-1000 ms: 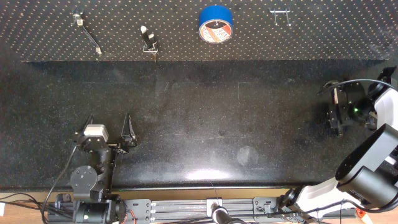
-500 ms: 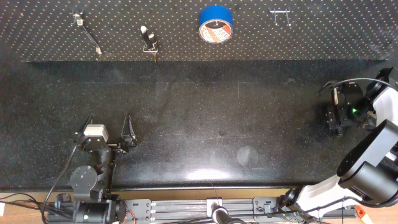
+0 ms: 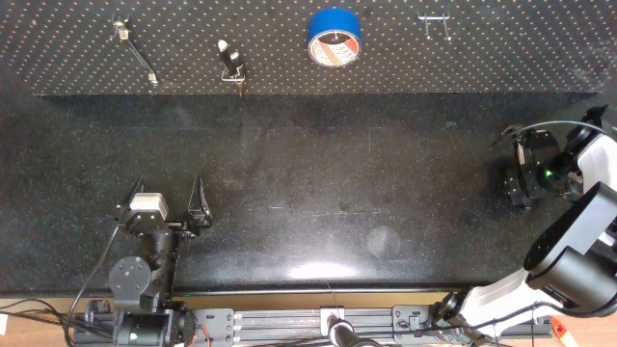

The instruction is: Place Tools Onto Pegboard

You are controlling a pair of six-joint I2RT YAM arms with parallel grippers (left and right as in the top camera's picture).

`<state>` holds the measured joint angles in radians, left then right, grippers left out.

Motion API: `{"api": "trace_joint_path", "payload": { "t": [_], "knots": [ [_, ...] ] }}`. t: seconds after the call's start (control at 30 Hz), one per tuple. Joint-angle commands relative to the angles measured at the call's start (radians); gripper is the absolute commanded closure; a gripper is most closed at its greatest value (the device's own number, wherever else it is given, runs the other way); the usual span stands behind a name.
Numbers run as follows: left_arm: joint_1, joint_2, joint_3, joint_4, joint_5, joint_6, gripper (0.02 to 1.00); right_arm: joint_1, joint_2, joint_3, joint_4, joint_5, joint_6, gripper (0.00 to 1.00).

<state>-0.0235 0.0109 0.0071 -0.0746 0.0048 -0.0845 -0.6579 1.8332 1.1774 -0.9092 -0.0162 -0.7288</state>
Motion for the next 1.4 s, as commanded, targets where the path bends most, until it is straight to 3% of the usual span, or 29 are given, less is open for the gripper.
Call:
{"api": "trace_joint_path", "payload": {
  "t": [0.03, 0.4, 0.93, 1.4],
  "knots": [
    [-0.004, -0.007, -0.002, -0.008, 0.006, -0.005, 0.023, 0.003, 0.012, -0.002, -0.005, 0.01, -0.036, 0.086],
    [-0.004, -0.007, -0.002, -0.008, 0.006, -0.005, 0.023, 0.003, 0.028, -0.002, -0.007, 0.01, -0.045, 0.476],
    [-0.004, -0.007, -0.002, -0.008, 0.006, -0.005, 0.023, 0.003, 0.028, -0.002, -0.035, 0.008, -0.055, 0.704],
    [-0.004, -0.007, -0.002, -0.008, 0.006, -0.005, 0.023, 0.014, 0.028, -0.002, -0.031, -0.003, -0.055, 0.779]
  ]
}}
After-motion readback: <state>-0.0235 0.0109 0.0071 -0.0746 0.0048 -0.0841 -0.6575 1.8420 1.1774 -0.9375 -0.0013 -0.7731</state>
